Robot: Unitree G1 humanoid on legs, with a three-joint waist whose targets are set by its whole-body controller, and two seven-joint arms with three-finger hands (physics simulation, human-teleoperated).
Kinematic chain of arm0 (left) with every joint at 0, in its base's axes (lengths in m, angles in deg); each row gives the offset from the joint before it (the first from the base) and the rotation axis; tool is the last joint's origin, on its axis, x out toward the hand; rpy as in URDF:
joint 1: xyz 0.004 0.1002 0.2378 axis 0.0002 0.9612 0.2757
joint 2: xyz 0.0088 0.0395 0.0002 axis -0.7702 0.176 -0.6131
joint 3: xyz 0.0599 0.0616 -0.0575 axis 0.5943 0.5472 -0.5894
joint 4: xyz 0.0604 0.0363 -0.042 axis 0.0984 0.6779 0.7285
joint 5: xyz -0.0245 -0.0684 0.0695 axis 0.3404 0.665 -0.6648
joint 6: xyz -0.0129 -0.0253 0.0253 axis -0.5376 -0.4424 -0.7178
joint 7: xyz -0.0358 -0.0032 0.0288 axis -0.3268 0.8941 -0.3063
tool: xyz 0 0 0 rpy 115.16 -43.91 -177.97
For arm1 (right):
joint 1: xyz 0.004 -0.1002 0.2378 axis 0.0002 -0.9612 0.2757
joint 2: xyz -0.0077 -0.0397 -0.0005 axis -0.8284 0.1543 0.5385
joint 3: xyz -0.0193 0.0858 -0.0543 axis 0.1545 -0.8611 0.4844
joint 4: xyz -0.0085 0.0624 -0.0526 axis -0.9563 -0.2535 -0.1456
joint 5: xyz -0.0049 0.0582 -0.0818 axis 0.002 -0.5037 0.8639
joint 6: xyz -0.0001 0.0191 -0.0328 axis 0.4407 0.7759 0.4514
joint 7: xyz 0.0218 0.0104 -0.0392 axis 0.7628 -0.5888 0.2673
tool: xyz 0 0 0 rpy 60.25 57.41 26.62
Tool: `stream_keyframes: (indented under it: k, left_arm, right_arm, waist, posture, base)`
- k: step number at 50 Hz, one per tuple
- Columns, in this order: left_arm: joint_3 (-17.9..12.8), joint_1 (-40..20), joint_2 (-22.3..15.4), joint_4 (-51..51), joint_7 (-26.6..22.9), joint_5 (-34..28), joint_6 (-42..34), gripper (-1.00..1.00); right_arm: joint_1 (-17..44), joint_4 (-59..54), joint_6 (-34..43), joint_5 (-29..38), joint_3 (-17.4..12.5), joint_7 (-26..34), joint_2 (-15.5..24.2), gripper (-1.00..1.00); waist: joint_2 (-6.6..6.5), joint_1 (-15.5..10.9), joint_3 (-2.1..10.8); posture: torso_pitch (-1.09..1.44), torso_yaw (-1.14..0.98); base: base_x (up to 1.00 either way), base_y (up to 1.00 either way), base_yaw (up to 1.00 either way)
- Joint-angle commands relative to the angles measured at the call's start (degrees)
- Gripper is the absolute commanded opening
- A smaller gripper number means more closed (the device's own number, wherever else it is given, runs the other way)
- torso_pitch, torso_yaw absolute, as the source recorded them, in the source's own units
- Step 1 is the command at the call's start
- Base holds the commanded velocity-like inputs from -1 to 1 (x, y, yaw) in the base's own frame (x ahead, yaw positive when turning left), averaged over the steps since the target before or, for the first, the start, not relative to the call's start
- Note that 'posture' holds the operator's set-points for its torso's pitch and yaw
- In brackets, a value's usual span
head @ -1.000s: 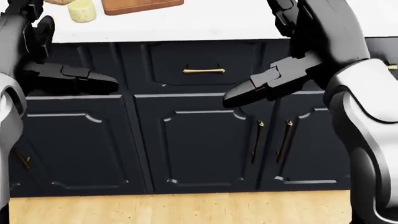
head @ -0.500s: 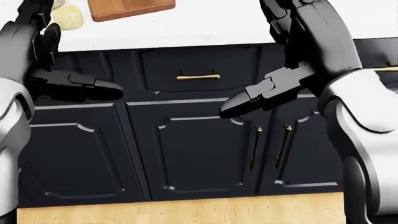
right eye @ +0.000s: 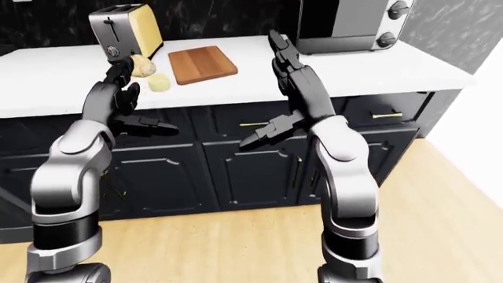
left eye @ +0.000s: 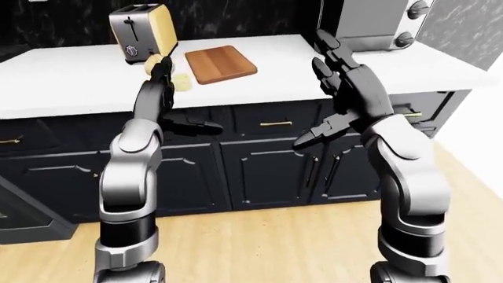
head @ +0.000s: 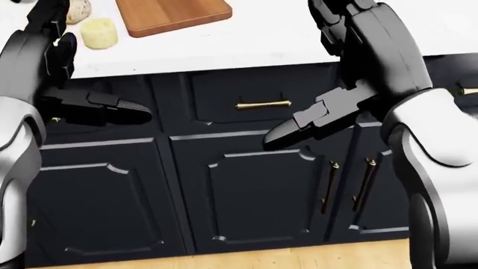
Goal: Place the bread and cheese on the cutting board.
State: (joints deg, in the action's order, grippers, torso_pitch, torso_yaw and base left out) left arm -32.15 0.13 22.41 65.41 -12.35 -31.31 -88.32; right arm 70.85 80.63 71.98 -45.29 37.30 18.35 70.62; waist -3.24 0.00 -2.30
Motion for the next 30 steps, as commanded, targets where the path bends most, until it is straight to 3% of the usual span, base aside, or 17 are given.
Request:
stream_keyframes:
  k: [1, 6, 9, 12, 14, 16, 17, 18, 20, 24, 27, 29, 30]
  left_arm:
    - [0.3, -2.4, -0.3, -2.5, 0.0, 0.0, 2.0, 1.00]
    - [0.3, -1.9, -0.1, -2.8, -0.1, -0.2, 2.0, 1.00]
    - [0.4, -2.0, 0.0, -2.5, -0.1, -0.3, 2.3, 1.00]
    - [0.6, -2.0, 0.2, -2.8, -0.2, -0.3, 2.0, 1.00]
    - [0.6, -2.1, 0.2, -3.3, -0.3, -0.4, 1.5, 1.00]
    - [0.7, -2.2, 0.3, -3.7, -0.4, -0.5, 1.1, 1.00]
    - [0.8, -2.3, 0.3, -3.9, -0.4, -0.6, 0.8, 1.00]
    - [0.9, -2.6, 0.4, -4.0, -0.4, -0.7, 0.5, 1.00]
    - [1.0, -2.7, 0.5, -3.9, -0.5, -0.9, 0.6, 1.00]
    - [1.0, -2.5, 0.6, -4.0, -0.6, -1.0, 0.6, 1.00]
    - [0.9, -2.3, 0.8, -4.0, -0.6, -1.0, 0.8, 1.00]
    - [0.9, -2.1, 0.9, -3.8, -0.6, -1.0, 1.0, 1.00]
    - [0.8, -2.0, 0.9, -3.8, -0.6, -0.9, 1.1, 1.00]
  right_arm:
    - [2.1, 2.1, -1.6, 0.1, -1.6, -0.8, 0.7, 1.00]
    - [1.7, 1.8, -2.1, -0.2, -1.5, -1.2, 0.4, 1.00]
    - [1.9, 1.9, -2.0, -0.5, -1.6, -1.4, 0.4, 1.00]
    - [1.6, 2.4, -2.0, -0.6, -1.7, -1.5, 0.6, 1.00]
    - [1.5, 2.7, -2.0, -0.7, -1.6, -1.5, 0.6, 1.00]
    - [1.5, 2.8, -2.0, -0.9, -1.6, -1.5, 0.6, 1.00]
    - [1.4, 2.9, -2.0, -0.9, -1.6, -1.4, 0.6, 1.00]
    - [1.3, 3.0, -2.1, -0.9, -1.6, -1.4, 0.6, 1.00]
    - [1.3, 3.2, -2.2, -1.0, -1.6, -1.2, 0.8, 1.00]
    - [0.9, 3.6, -2.2, -1.0, -1.6, -1.3, 0.6, 1.00]
    - [0.7, 3.7, -2.3, -0.8, -1.5, -1.3, 0.7, 1.00]
    - [0.7, 3.6, -2.3, -0.8, -1.4, -1.2, 0.6, 1.00]
    - [0.6, 3.7, -2.3, -0.7, -1.4, -1.2, 0.6, 1.00]
  waist:
    - [0.37, 0.5, 1.65]
    - [3.03, 0.3, 1.33]
    - [3.09, 0.3, 1.83]
    - [3.40, 0.0, 1.54]
    - [4.39, -0.3, 1.28]
    - [6.46, -0.5, 1.66]
    - [5.34, -0.5, 1.29]
    - [5.00, -0.1, 1.33]
    - [5.70, -0.1, 1.15]
    - [4.19, 0.2, 0.61]
    - [1.91, 0.7, 0.46]
    - [-1.56, 1.0, 1.66]
    - [-0.64, 0.4, 1.70]
  posture:
    - [0.00, 0.00]
    - [0.00, 0.00]
    - [0.00, 0.00]
    - [0.00, 0.00]
    - [0.00, 0.00]
    - [0.00, 0.00]
    - [0.00, 0.00]
    - [0.00, 0.00]
    - [0.00, 0.00]
    - [0.00, 0.00]
    - [0.00, 0.00]
    - [0.00, 0.00]
    - [0.00, 0.00]
  base:
    - [0.11, 0.35, 0.00]
    - [0.11, 0.29, 0.00]
    - [0.16, 0.10, 0.00]
    - [0.21, 0.05, 0.00]
    - [0.22, 0.05, 0.00]
    - [0.23, 0.04, 0.00]
    - [0.23, 0.05, 0.00]
    - [0.23, 0.05, 0.00]
    - [0.26, 0.04, 0.00]
    - [0.31, 0.05, 0.00]
    - [0.31, 0.05, 0.00]
    - [0.32, 0.06, 0.00]
    - [0.32, 0.04, 0.00]
